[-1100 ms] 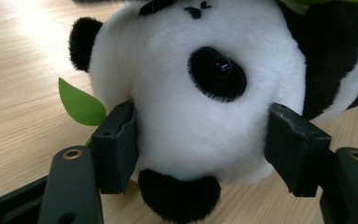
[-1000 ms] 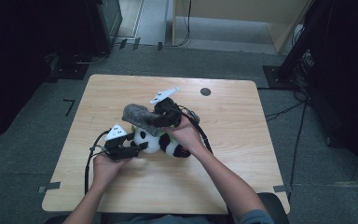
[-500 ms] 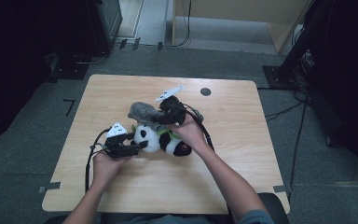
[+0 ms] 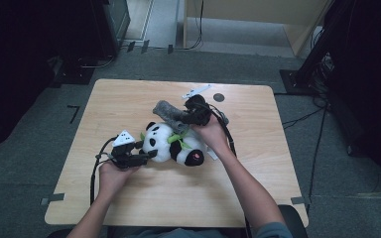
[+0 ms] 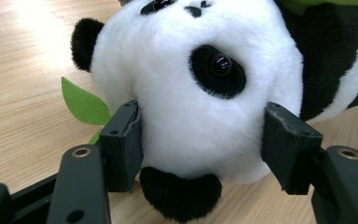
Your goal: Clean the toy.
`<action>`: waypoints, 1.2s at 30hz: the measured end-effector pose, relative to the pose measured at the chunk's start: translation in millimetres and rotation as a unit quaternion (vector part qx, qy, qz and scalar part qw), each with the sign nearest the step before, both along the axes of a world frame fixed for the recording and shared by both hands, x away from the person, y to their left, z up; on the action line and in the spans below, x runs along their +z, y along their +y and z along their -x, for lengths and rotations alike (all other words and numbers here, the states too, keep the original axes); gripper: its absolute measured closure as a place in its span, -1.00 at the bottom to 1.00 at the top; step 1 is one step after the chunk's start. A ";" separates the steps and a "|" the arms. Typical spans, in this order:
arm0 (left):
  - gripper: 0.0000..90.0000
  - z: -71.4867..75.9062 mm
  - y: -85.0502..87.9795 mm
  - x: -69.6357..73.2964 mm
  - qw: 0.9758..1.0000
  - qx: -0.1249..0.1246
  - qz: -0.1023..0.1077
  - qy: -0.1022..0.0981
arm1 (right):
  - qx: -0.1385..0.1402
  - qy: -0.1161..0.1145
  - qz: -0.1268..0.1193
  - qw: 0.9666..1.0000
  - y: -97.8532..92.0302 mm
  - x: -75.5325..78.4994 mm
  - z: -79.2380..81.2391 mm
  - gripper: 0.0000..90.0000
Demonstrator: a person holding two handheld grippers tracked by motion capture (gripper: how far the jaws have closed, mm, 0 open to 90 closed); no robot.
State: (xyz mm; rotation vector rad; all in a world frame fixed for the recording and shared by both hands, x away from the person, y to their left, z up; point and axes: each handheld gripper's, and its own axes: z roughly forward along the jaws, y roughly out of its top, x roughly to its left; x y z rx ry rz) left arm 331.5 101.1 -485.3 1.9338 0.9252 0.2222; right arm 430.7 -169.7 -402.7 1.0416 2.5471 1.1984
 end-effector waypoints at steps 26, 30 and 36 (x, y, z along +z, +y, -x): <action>-0.20 -1.8 0.0 2.2 1.000 0.004 0.000 0.009 | -0.012 -0.089 -0.070 0.994 -31.5 67.9 33.2 0.66; -0.20 -4.2 -0.1 4.1 1.000 0.002 -0.003 0.016 | -0.013 -0.082 -0.071 0.994 -44.8 67.1 41.2 0.66; -0.20 -5.8 -0.8 5.4 1.000 0.002 -0.005 0.023 | -0.044 -0.092 -0.008 0.995 -60.2 53.4 50.8 0.66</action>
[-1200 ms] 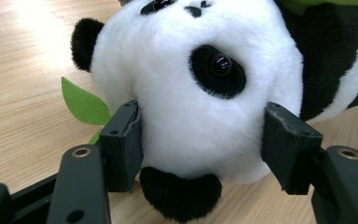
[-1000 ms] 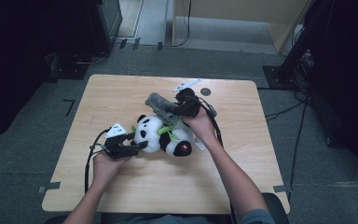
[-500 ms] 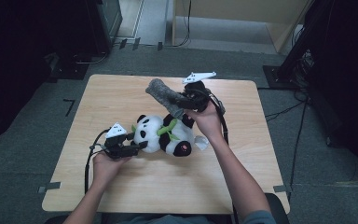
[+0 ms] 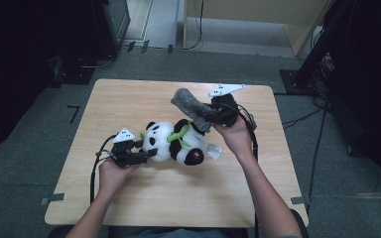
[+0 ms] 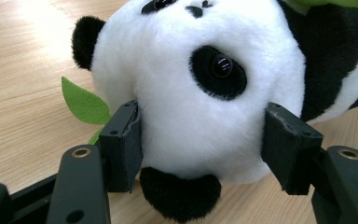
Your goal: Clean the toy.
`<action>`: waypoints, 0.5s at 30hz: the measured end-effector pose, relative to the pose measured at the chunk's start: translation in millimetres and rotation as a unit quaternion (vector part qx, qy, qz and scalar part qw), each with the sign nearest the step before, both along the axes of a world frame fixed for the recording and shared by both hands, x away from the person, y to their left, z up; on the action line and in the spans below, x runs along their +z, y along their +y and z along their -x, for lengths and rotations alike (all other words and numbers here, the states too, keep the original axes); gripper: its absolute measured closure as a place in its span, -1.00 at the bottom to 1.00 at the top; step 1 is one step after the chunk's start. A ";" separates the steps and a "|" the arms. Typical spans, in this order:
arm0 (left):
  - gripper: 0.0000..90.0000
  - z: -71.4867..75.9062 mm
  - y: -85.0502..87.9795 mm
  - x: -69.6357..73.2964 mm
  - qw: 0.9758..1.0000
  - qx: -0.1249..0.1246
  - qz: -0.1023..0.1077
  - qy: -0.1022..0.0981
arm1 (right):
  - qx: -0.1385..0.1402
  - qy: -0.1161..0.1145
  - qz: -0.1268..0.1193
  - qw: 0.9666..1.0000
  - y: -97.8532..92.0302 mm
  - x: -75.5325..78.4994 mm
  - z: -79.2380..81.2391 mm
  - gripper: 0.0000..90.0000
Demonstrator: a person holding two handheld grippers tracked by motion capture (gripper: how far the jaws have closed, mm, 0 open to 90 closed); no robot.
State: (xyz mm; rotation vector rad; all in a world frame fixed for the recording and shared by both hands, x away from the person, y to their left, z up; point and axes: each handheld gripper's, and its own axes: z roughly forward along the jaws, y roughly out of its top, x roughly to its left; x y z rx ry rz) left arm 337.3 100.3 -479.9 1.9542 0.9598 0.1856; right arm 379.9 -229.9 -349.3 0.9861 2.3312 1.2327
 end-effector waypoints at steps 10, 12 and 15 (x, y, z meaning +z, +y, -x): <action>-0.20 -1.7 0.1 0.0 1.000 0.000 0.003 0.004 | -0.017 0.039 0.007 0.999 -20.1 -38.9 0.2 0.66; -0.20 -2.0 0.2 -0.4 1.000 0.001 0.006 0.006 | -0.024 0.045 0.006 0.999 -27.8 -41.4 1.3 0.66; -0.21 -1.9 0.2 -0.5 1.000 0.000 0.006 0.006 | -0.037 0.051 0.008 0.998 -37.6 -46.8 3.3 0.66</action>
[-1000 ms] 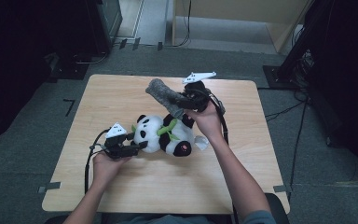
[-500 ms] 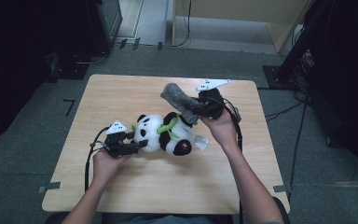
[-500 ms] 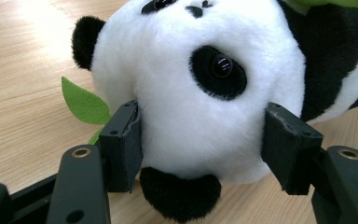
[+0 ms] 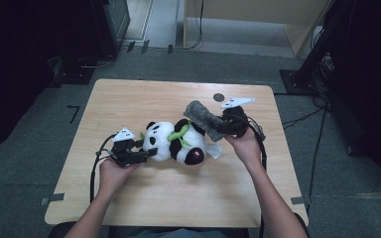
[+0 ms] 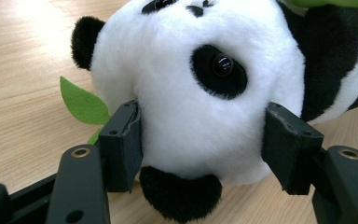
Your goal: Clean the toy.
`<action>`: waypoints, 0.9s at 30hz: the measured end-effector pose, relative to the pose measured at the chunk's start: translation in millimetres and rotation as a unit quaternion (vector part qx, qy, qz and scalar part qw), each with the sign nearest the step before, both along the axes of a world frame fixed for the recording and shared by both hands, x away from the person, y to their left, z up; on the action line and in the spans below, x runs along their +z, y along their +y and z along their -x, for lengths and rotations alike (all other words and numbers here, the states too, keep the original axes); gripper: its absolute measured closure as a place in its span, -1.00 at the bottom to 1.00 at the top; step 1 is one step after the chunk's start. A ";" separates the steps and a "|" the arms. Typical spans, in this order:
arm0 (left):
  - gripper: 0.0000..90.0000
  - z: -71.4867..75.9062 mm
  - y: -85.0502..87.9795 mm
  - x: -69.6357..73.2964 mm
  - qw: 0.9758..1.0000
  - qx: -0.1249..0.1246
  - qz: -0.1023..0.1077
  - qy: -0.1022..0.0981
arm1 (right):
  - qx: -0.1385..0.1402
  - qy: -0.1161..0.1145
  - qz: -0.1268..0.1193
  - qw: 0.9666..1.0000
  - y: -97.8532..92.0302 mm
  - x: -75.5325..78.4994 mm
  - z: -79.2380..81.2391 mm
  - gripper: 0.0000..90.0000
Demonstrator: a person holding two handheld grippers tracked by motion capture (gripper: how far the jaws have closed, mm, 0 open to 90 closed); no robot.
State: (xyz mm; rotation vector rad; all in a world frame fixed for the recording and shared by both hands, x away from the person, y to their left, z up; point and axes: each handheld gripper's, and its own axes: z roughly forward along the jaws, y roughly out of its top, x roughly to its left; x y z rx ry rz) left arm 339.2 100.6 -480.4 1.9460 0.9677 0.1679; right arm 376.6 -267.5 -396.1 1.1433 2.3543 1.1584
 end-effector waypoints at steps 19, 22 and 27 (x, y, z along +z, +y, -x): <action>-0.24 -0.3 1.6 -2.8 1.000 -0.004 0.007 0.001 | -0.053 -0.003 -0.037 0.998 -33.2 3.3 -1.1 0.66; -0.24 -0.1 1.6 -2.7 1.000 -0.004 0.006 0.000 | -0.048 -0.012 -0.046 0.998 -28.6 12.4 1.6 0.66; -0.24 1.8 1.2 -3.5 1.000 -0.002 0.006 -0.004 | -0.002 -0.050 -0.051 0.997 2.1 37.3 11.7 0.66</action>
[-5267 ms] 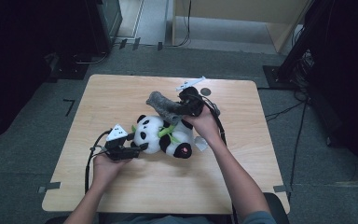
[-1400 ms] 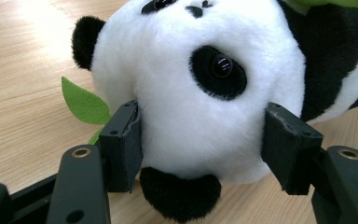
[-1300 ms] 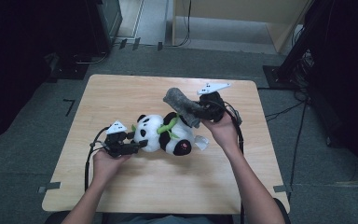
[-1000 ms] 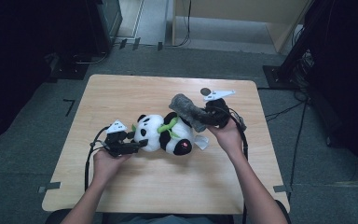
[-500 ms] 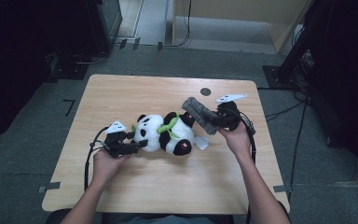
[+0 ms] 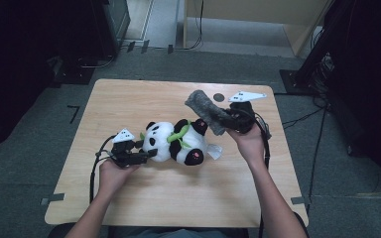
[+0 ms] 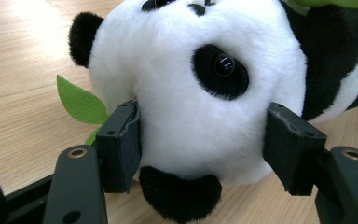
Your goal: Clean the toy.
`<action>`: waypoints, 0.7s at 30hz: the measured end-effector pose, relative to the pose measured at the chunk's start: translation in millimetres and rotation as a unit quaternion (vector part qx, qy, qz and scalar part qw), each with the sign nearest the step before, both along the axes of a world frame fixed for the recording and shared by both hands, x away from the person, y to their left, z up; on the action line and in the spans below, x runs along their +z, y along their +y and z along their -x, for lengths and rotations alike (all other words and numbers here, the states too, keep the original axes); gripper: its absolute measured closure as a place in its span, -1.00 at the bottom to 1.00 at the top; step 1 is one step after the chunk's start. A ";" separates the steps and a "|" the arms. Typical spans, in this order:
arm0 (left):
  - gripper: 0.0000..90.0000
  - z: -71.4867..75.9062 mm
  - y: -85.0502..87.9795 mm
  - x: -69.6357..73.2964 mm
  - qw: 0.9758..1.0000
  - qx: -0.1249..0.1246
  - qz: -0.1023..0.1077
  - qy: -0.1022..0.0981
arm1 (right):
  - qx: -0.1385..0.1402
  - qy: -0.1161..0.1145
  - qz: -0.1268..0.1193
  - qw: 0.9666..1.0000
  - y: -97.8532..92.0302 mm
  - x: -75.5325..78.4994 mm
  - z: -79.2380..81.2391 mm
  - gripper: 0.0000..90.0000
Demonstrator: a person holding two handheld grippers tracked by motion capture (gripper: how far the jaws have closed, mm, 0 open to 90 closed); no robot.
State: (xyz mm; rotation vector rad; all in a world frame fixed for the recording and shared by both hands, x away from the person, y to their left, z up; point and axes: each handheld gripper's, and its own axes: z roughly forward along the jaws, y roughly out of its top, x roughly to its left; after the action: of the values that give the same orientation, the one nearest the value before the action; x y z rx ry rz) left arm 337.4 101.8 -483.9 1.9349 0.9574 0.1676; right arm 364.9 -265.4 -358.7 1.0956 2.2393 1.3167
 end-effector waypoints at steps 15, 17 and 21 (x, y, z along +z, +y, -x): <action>-0.23 4.3 -1.5 -0.3 1.000 0.006 -0.007 -0.008 | 0.107 0.015 0.047 0.993 89.8 -16.2 2.6 0.66; -0.23 4.5 -1.5 -0.4 1.000 0.005 -0.007 -0.009 | 0.115 0.020 0.060 0.991 97.9 -22.7 2.3 0.66; -0.23 4.5 -1.6 -0.2 1.000 0.004 -0.010 -0.010 | 0.118 0.031 0.062 0.991 102.1 -36.4 -0.1 0.66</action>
State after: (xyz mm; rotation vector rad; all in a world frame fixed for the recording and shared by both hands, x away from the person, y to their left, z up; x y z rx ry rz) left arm 332.9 100.2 -484.1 1.9443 0.9541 0.2018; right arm 365.0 -163.3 -395.1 0.8610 2.5236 1.2235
